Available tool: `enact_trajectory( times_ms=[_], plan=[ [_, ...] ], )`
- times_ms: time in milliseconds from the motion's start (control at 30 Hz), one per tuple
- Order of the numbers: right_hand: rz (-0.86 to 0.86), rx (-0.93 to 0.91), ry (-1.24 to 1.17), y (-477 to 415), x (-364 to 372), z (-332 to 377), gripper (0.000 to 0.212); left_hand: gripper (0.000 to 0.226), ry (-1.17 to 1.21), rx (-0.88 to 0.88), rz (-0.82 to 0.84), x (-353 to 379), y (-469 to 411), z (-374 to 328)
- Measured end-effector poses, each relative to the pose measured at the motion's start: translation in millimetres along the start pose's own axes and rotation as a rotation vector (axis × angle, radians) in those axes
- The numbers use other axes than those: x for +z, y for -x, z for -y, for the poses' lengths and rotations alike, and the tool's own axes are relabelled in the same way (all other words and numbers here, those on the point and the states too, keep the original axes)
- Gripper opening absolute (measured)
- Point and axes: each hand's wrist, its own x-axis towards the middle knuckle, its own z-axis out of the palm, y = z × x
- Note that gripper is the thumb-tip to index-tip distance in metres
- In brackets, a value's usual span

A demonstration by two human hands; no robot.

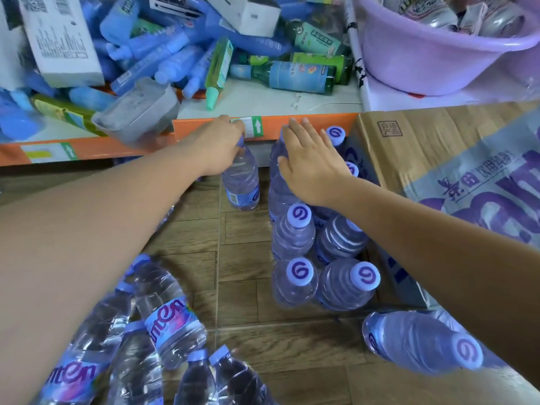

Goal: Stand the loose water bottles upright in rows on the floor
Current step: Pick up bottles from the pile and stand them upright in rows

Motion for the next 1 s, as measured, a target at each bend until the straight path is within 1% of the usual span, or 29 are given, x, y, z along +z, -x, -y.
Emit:
enact_trajectory(
  times_ms=[200, 400, 467, 533, 600, 633, 667, 733, 767, 800, 867, 933, 1000],
  plan=[
    [-0.047, 0.011, 0.038, -5, 7, -1, 0.061, 0.041, 0.064, 0.025, 0.017, 0, -13, -4],
    [-0.062, 0.012, 0.039, -4, 9, -1, 0.061, 0.044, 0.076, 0.154, 0.045, -4, -19, -7],
    [-0.069, 0.013, 0.041, -4, 10, -1, 0.061, 0.044, 0.091, 0.15, 0.046, -6, -18, -6],
    [-0.071, 0.014, 0.045, -3, 10, -1, 0.061, 0.043, 0.146, 0.145, 0.012, -6, -15, -7],
    [-0.066, 0.011, 0.043, -3, 9, -1, 0.061, 0.043, 0.201, 0.092, -0.035, -4, -12, -10],
    [-0.061, 0.008, 0.044, -3, 8, -2, 0.061, 0.045, 0.209, 0.032, -0.036, -4, -12, -11],
    [-0.056, 0.005, 0.045, -3, 8, -2, 0.061, 0.041, 0.223, -0.022, -0.045, -3, -11, -12],
    [-0.051, 0.005, 0.05, -4, 8, -2, 0.061, 0.016, 0.19, -0.092, -0.053, -3, -12, -15],
    [-0.052, 0.005, 0.055, -4, 9, -2, 0.061, 0.021, 0.169, -0.104, -0.049, -1, -14, -14],
    [-0.055, 0.004, 0.062, -4, 10, -2, 0.061, 0.023, 0.128, -0.071, -0.043, -3, -13, -16],
    [-0.058, -0.001, 0.084, -4, 12, -2, 0.063, 0.005, 0.055, -0.017, -0.022, -5, -16, -15],
    [-0.055, -0.001, 0.097, -4, 13, -2, 0.066, 0.023, 0.022, 0.024, -0.028, -2, -20, -13],
    [-0.047, 0.001, 0.099, -4, 12, -3, 0.068, 0.031, 0.025, 0.023, -0.054, 1, -20, -14]
  ],
)
